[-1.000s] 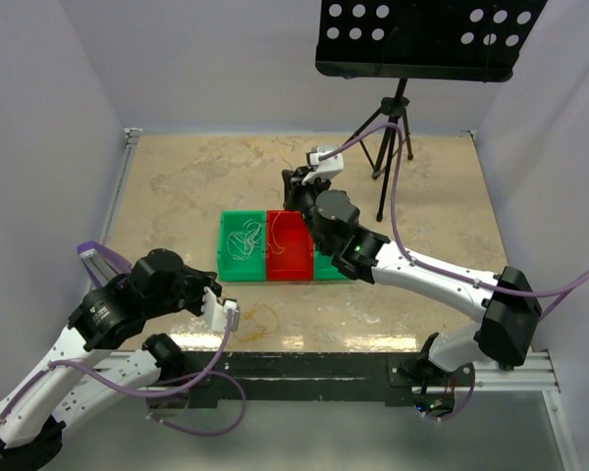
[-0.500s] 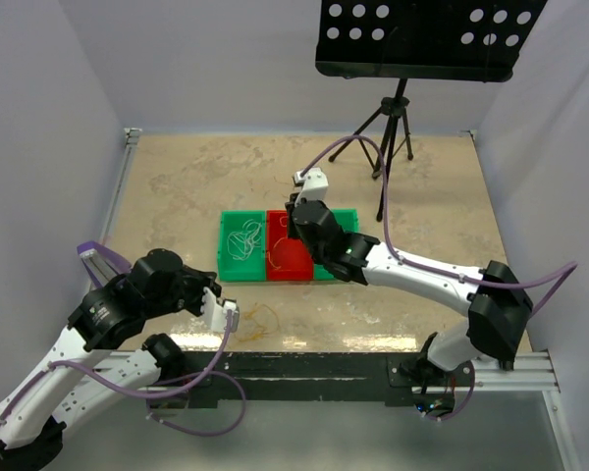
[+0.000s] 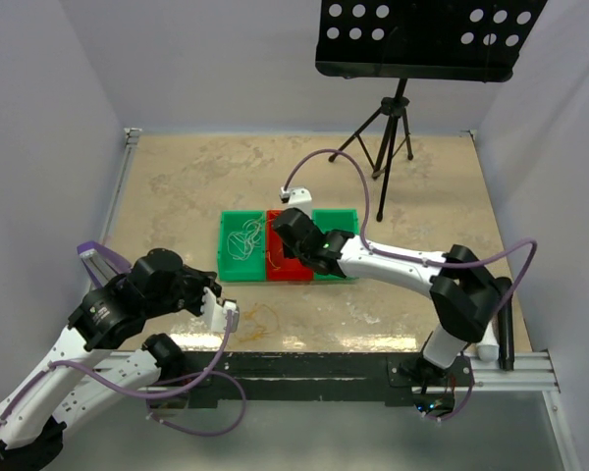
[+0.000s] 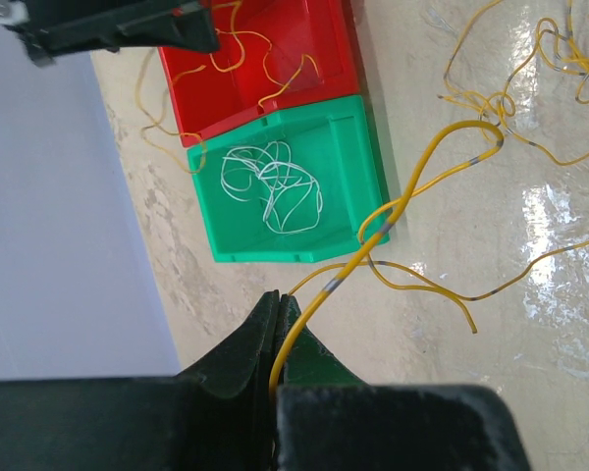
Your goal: Untangle the cables
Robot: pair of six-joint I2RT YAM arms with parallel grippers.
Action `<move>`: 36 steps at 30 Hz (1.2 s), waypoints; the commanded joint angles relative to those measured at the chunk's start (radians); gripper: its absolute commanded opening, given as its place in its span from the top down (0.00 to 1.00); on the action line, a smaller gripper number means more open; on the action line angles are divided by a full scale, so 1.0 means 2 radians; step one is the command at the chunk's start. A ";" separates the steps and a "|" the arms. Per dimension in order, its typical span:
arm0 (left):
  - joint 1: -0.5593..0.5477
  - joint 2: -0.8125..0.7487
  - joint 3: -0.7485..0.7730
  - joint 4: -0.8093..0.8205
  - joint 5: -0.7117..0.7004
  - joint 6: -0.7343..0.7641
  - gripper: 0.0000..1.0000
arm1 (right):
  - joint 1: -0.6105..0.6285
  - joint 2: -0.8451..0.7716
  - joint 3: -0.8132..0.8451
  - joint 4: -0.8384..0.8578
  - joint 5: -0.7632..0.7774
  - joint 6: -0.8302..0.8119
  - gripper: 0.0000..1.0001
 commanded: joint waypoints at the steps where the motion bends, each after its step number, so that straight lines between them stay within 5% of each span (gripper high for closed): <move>1: 0.003 0.000 0.015 0.006 0.014 0.004 1.00 | -0.004 0.029 0.024 -0.026 -0.032 0.058 1.00; 25: 0.005 -0.006 0.005 0.010 0.019 0.005 1.00 | -0.028 0.049 0.058 -0.147 0.027 0.220 1.00; 36: 0.007 -0.007 0.009 0.009 0.019 0.005 1.00 | -0.027 0.055 0.054 -0.127 0.020 0.202 1.00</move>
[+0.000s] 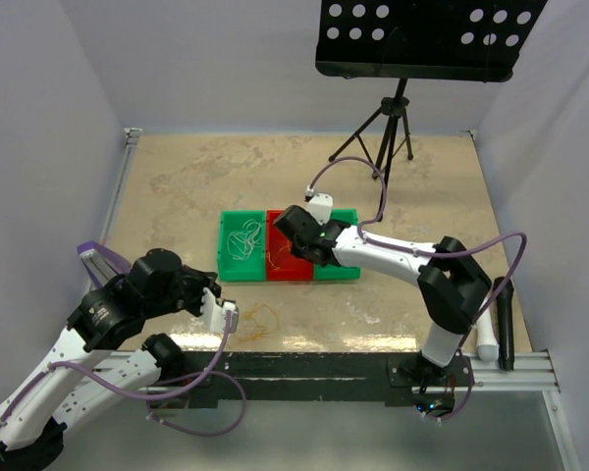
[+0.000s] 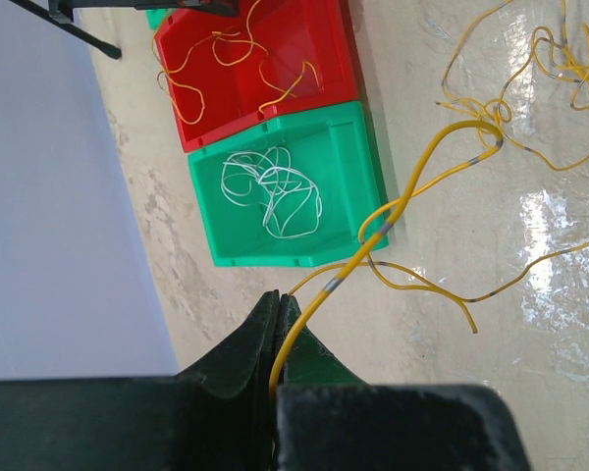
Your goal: Untangle the cables
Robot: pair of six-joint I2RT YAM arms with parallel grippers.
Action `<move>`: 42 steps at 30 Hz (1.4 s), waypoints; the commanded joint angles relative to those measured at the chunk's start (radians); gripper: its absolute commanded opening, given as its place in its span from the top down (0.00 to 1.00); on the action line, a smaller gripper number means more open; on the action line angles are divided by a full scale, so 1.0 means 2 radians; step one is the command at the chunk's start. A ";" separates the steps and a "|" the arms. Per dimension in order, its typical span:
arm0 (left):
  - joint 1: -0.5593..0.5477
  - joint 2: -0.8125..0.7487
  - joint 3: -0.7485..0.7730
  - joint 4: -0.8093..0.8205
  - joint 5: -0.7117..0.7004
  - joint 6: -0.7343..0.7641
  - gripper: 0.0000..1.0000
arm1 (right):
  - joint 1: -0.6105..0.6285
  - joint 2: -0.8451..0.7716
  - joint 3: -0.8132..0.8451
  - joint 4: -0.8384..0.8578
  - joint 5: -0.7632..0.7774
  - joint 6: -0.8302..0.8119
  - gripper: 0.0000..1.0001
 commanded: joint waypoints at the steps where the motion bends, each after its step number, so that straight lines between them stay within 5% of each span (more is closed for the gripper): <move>1: 0.004 -0.004 0.010 0.007 0.010 0.005 1.00 | 0.001 0.019 0.019 0.007 0.004 -0.001 1.00; 11: 0.004 -0.007 0.009 0.006 0.014 0.003 1.00 | 0.001 0.079 0.061 0.039 -0.015 -0.025 1.00; 17: 0.004 -0.011 0.007 0.003 0.013 0.000 1.00 | 0.003 -0.022 0.001 0.139 -0.042 -0.070 0.67; 23: 0.004 -0.010 0.000 -0.001 0.021 -0.004 1.00 | 0.005 -0.046 0.002 0.103 -0.046 -0.084 0.50; 29: 0.004 -0.011 0.000 0.009 0.016 -0.023 1.00 | 0.023 -0.148 -0.066 0.169 -0.067 -0.162 0.51; 34: 0.004 -0.012 -0.008 0.042 0.000 -0.063 1.00 | 0.060 -0.217 -0.164 0.263 -0.171 -0.258 0.53; 42: 0.004 -0.014 -0.027 0.029 -0.021 -0.058 1.00 | 0.093 -0.223 -0.306 0.394 -0.291 -0.263 0.49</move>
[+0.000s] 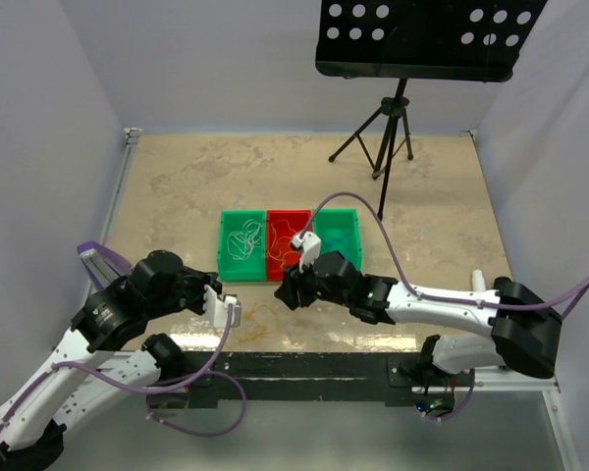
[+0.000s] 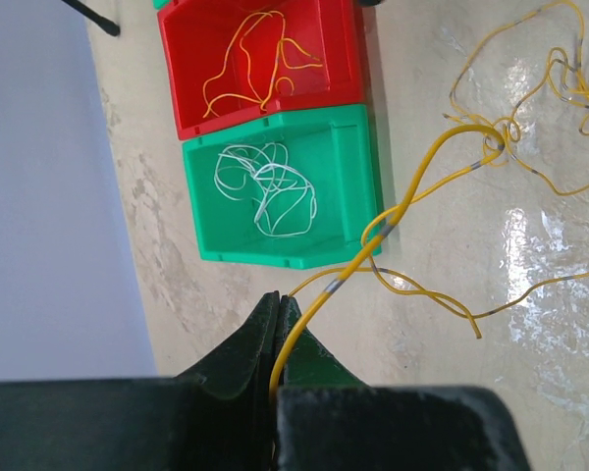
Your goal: Untangle the cables
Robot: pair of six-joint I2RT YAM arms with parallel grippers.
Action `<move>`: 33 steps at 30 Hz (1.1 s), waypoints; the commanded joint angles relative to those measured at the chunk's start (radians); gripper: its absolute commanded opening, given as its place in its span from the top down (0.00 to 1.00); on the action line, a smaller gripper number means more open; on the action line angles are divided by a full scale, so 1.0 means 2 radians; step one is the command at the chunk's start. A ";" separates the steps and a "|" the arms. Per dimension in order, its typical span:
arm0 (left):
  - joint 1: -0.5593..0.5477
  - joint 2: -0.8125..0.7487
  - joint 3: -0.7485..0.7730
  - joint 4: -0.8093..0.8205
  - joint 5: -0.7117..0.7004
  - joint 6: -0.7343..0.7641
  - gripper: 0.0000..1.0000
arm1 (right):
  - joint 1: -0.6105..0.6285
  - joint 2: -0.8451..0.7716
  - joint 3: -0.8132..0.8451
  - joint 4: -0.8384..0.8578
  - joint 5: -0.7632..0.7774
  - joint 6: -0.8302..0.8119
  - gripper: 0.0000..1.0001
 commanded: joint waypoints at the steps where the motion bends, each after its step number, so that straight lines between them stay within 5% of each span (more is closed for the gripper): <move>1: 0.004 -0.007 -0.007 0.002 -0.011 -0.016 1.00 | 0.012 0.011 -0.044 0.095 -0.077 -0.034 0.49; 15: 0.004 -0.067 -0.052 -0.016 -0.031 -0.032 1.00 | 0.035 0.157 0.036 0.162 -0.187 -0.102 0.43; 24: 0.004 -0.055 -0.047 -0.006 -0.032 -0.032 1.00 | 0.048 0.220 0.069 0.146 -0.182 -0.111 0.45; 28: 0.004 -0.051 -0.040 -0.004 -0.035 -0.027 1.00 | 0.049 0.242 0.085 0.123 -0.145 -0.104 0.59; 33: 0.004 -0.051 -0.032 -0.013 -0.041 -0.023 1.00 | 0.048 0.181 0.062 0.130 -0.063 -0.076 1.00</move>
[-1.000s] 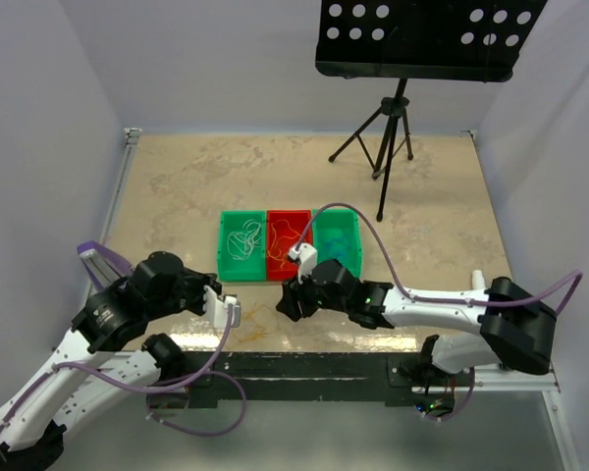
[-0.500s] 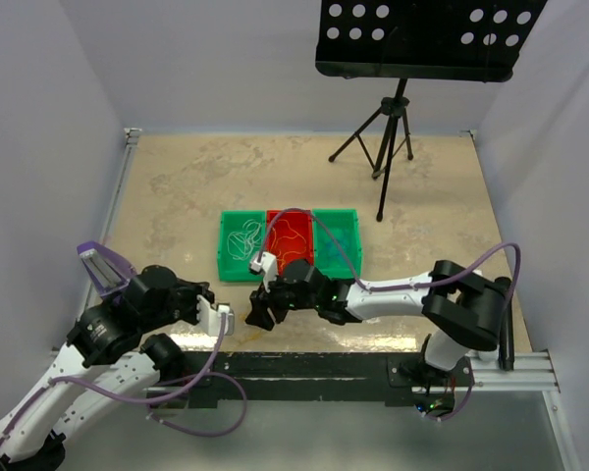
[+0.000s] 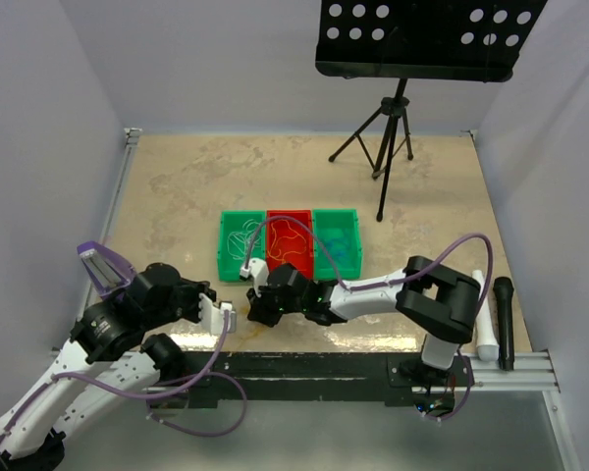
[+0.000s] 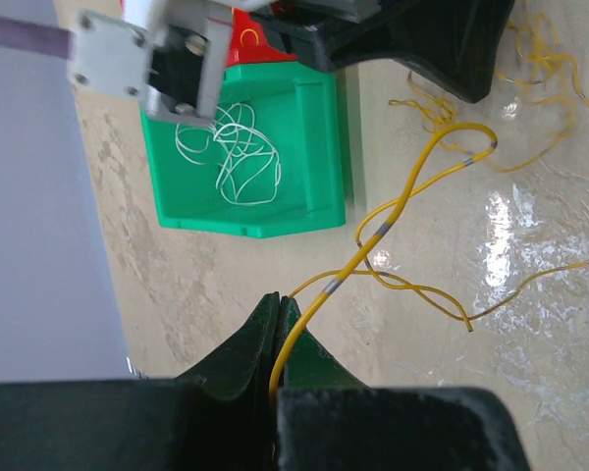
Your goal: Untangle the cables
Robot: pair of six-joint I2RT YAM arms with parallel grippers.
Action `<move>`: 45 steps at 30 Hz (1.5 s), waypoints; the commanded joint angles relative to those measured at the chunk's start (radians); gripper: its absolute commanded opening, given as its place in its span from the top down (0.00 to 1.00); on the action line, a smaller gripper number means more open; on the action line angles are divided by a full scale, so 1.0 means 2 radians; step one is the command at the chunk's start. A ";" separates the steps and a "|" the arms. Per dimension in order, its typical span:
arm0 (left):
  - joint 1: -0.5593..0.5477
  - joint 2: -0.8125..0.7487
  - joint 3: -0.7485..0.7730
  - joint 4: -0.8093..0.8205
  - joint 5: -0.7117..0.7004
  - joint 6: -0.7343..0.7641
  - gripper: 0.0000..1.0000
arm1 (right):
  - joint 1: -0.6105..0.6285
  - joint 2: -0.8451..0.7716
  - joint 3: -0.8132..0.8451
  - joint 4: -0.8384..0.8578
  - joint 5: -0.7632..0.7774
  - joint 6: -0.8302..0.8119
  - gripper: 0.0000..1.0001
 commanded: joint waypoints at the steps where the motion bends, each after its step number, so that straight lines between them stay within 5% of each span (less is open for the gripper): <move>1: 0.004 0.001 0.017 -0.002 -0.011 0.002 1.00 | 0.001 -0.083 -0.008 0.014 0.085 0.023 1.00; 9: 0.004 -0.029 -0.025 -0.020 -0.044 0.067 1.00 | -0.003 -0.351 -0.049 -0.119 0.357 0.113 1.00; 15: 0.004 -0.047 -0.060 -0.057 -0.058 0.103 1.00 | -0.008 -0.532 -0.029 -0.232 0.490 0.156 1.00; 20: 0.004 -0.077 -0.097 -0.078 -0.085 0.130 1.00 | -0.008 -0.577 0.046 -0.311 0.608 0.163 1.00; 28: 0.004 -0.094 -0.134 -0.089 -0.106 0.140 1.00 | -0.008 -0.516 0.155 -0.395 0.764 0.138 1.00; 33: 0.003 -0.085 -0.106 -0.051 -0.086 0.119 1.00 | -0.009 -0.514 0.142 -0.267 0.703 0.039 1.00; 39: 0.003 -0.040 -0.009 0.049 -0.048 0.039 1.00 | -0.009 -0.445 0.102 -0.216 0.586 0.070 1.00; 45: 0.004 -0.007 0.077 0.048 0.013 -0.008 1.00 | -0.044 -0.307 0.102 -0.163 0.470 0.113 1.00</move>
